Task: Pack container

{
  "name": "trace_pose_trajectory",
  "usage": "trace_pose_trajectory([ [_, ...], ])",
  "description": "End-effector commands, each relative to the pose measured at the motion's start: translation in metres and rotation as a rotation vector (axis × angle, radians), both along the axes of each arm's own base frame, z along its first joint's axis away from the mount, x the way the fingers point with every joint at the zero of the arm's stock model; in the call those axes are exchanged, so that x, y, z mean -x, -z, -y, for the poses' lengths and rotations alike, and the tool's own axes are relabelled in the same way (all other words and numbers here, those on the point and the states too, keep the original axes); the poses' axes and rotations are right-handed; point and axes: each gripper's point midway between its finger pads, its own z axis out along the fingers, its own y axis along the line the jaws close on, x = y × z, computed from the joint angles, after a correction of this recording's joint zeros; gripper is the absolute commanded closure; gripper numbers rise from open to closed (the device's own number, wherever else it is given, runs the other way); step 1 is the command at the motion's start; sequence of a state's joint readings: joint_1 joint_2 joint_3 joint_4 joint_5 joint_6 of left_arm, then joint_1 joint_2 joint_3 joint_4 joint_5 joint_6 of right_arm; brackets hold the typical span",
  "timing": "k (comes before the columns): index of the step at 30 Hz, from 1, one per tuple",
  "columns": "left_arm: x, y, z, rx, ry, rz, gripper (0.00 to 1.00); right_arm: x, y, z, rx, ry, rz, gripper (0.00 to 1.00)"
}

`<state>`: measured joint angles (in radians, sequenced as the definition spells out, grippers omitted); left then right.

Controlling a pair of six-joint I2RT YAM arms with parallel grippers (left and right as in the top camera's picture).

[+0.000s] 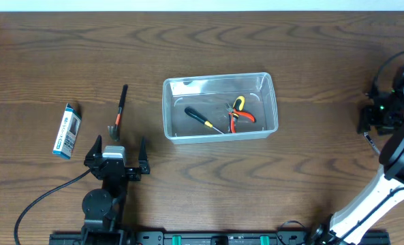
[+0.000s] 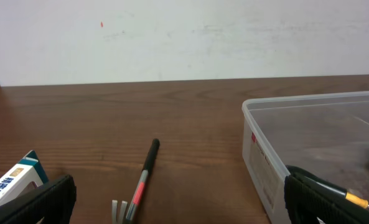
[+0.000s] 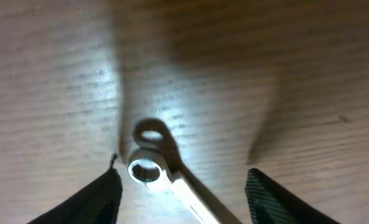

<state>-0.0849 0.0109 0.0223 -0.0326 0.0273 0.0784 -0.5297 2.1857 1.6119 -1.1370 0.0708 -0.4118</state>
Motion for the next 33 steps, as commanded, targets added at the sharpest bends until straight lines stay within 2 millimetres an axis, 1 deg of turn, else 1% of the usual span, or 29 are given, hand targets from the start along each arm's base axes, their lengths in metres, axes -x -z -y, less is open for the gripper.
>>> trace_pose_trajectory([
  [1,0.001,0.017,-0.003,-0.003,-0.015,-0.051,0.02,-0.003,0.001,-0.014,-0.14,-0.031,0.07,0.31],
  [6,0.001,0.017,-0.003,-0.003,-0.015,-0.051,0.02,-0.003,0.008,-0.023,-0.153,-0.054,0.068,0.32],
  [12,0.001,0.017,-0.003,-0.003,-0.015,-0.051,0.02,0.001,0.02,-0.037,-0.159,-0.084,0.047,0.39],
  [15,0.001,0.017,-0.003,-0.003,-0.015,-0.051,0.02,0.0,0.021,-0.037,-0.154,-0.086,0.049,0.43],
  [17,0.001,0.017,-0.003,-0.003,-0.015,-0.051,0.02,0.001,0.021,-0.035,-0.148,-0.086,0.045,0.52],
  [20,0.001,0.017,-0.003,-0.003,-0.015,-0.051,0.02,0.003,0.021,-0.033,-0.138,-0.086,0.038,0.58],
  [28,0.001,0.017,-0.003,-0.003,-0.015,-0.051,0.02,0.002,0.022,-0.03,-0.131,-0.083,0.044,0.64],
  [33,0.001,0.017,-0.003,-0.003,-0.015,-0.051,0.02,0.001,0.022,-0.03,-0.13,-0.083,0.046,0.72],
])
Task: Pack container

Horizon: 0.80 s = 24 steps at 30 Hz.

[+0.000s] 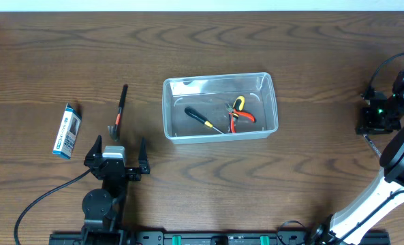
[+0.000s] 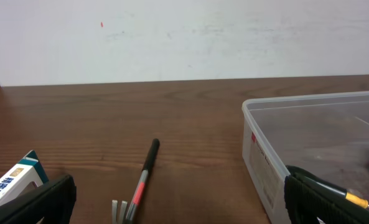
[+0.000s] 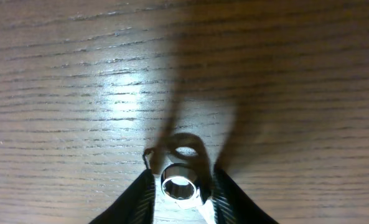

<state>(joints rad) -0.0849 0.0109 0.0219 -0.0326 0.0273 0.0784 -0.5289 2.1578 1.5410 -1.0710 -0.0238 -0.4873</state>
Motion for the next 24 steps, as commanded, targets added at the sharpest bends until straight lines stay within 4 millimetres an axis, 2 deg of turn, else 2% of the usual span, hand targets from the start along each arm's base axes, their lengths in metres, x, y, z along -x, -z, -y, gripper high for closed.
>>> trace_pose_trajectory([
  [1,0.001,0.017,-0.003,-0.003,-0.015,-0.051,0.02,0.005,0.015,-0.013,-0.047,-0.022,-0.022,0.74],
  [9,0.001,0.017,-0.003,-0.003,-0.015,-0.051,0.02,-0.001,0.015,-0.011,-0.035,-0.024,0.0,0.75],
  [20,0.001,0.017,-0.003,-0.003,-0.015,-0.051,0.02,-0.024,0.006,-0.02,0.005,-0.073,0.03,0.88],
  [24,0.001,0.017,-0.003,-0.003,-0.015,-0.051,0.02,-0.031,0.004,-0.025,0.041,-0.104,0.027,0.88],
])
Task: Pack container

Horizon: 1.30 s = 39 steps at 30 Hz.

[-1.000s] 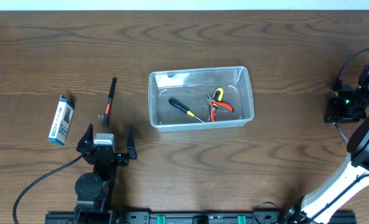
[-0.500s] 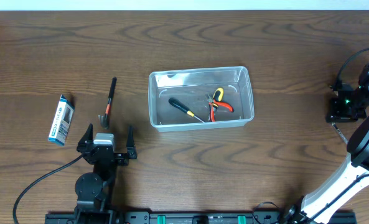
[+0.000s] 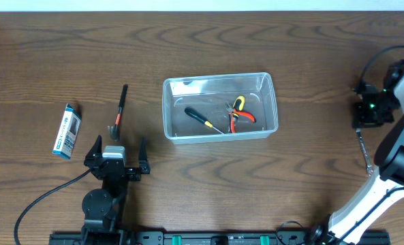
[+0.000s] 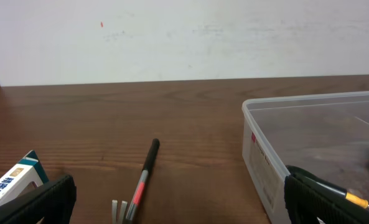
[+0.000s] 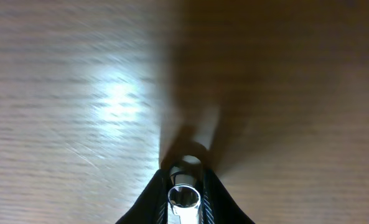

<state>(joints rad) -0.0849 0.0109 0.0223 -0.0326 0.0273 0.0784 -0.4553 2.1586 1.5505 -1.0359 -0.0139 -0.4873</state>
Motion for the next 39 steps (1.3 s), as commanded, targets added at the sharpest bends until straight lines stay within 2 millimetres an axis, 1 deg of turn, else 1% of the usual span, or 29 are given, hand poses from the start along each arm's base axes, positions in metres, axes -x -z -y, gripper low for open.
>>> trace_pose_trajectory([
  [1,0.001,0.017,-0.003,-0.003,-0.015,-0.051,0.02,-0.011,0.004,-0.01,0.015,-0.03,-0.003,0.88],
  [6,0.001,0.017,-0.003,-0.003,-0.015,-0.051,0.02,-0.026,0.0,-0.021,0.029,-0.036,0.028,0.89],
  [11,0.001,0.017,-0.003,-0.003,-0.015,-0.051,0.02,-0.049,-0.013,-0.035,0.047,-0.064,0.074,0.91],
  [15,0.001,0.017,-0.003,-0.003,-0.015,-0.051,0.02,-0.073,-0.032,-0.05,0.056,-0.067,0.129,0.93],
  [19,0.001,0.017,-0.003,-0.003,-0.015,-0.051,0.02,-0.097,-0.058,-0.067,0.068,-0.093,0.188,0.94],
  [23,0.001,0.017,-0.003,-0.003,-0.015,-0.051,0.02,-0.116,-0.081,-0.084,0.078,-0.132,0.243,0.94],
  [26,0.001,0.017,-0.003,-0.003,-0.015,-0.051,0.02,-0.127,-0.091,-0.097,0.07,-0.145,0.282,0.95],
  [28,0.001,0.017,-0.003,-0.003,-0.015,-0.051,0.02,-0.131,-0.094,-0.105,0.063,-0.155,0.296,0.95],
  [31,0.001,0.017,-0.003,-0.003,-0.015,-0.051,0.02,-0.131,-0.093,-0.11,0.061,-0.163,0.294,0.93],
  [33,0.001,0.017,-0.003,-0.003,-0.015,-0.051,0.02,-0.13,-0.091,-0.11,0.061,-0.164,0.289,0.93],
  [39,0.001,0.017,-0.003,-0.003,-0.015,-0.051,0.02,-0.128,-0.085,-0.102,0.06,-0.147,0.276,0.92],
])
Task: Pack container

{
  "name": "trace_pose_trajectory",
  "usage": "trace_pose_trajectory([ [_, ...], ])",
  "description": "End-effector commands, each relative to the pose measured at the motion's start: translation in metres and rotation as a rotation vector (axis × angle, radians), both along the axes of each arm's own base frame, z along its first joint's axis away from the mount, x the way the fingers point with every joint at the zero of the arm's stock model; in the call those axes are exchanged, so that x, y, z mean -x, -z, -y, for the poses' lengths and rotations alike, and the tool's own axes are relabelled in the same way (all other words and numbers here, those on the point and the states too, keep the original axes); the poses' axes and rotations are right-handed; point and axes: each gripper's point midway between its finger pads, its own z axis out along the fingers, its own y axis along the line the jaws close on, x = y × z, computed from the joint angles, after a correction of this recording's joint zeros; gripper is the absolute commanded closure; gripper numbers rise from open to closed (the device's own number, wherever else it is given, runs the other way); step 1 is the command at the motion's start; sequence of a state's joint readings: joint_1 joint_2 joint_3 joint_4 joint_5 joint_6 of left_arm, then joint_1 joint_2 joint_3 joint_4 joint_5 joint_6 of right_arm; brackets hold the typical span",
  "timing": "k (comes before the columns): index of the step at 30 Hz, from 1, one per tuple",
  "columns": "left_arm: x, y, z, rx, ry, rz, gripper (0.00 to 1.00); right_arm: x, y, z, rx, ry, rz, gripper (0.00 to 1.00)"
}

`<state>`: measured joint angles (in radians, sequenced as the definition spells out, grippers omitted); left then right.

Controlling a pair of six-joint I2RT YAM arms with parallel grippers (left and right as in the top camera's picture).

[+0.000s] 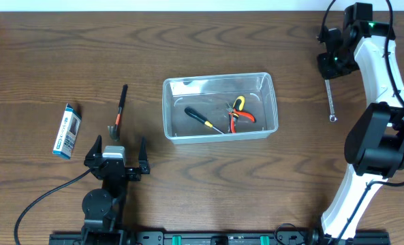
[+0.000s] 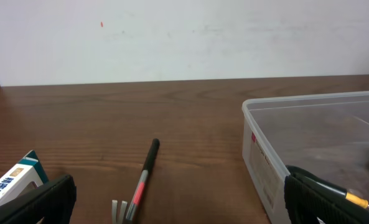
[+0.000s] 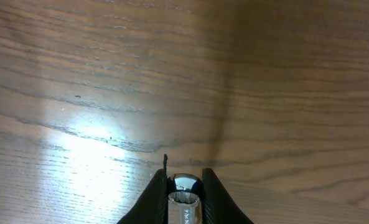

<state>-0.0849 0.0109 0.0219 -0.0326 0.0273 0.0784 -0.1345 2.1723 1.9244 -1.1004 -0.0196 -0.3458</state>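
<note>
A clear plastic container [image 1: 219, 107] stands mid-table with a black-handled screwdriver [image 1: 203, 120] and red-and-yellow pliers [image 1: 240, 113] inside. My right gripper [image 1: 329, 66] is at the far right rear, shut on the ring end of a silver wrench [image 1: 331, 100]. In the right wrist view that ring end [image 3: 185, 187] sits pinched in the gripper [image 3: 185, 178], above the wood. My left gripper [image 1: 117, 148] rests open near the front left, its fingers [image 2: 32, 202] wide apart with nothing between them.
A small rake-like tool with a black-and-red handle [image 1: 119, 107] lies left of the container, also seen in the left wrist view [image 2: 140, 180]. A blue-and-white box [image 1: 66, 131] lies further left. The container wall [image 2: 259, 155] stands at the left wrist view's right.
My right gripper, still shut on the wrench, has gone from the table's right edge to the rear and a little left. The wrench went with it. The left arm is unchanged.
My right gripper stood open around the wrench's ring end at the table's right edge. Its fingers were then closer on it, then shut on it. Now the wrench is held off the wood at the right rear, right of the container.
</note>
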Motion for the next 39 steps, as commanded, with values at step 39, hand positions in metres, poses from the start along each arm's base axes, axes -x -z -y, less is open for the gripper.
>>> trace_pose_trajectory([
  [39,0.001,0.017,-0.003,-0.003,-0.015,-0.051,0.02,0.005,0.089,0.006,-0.038,0.068,-0.163,0.67],
])
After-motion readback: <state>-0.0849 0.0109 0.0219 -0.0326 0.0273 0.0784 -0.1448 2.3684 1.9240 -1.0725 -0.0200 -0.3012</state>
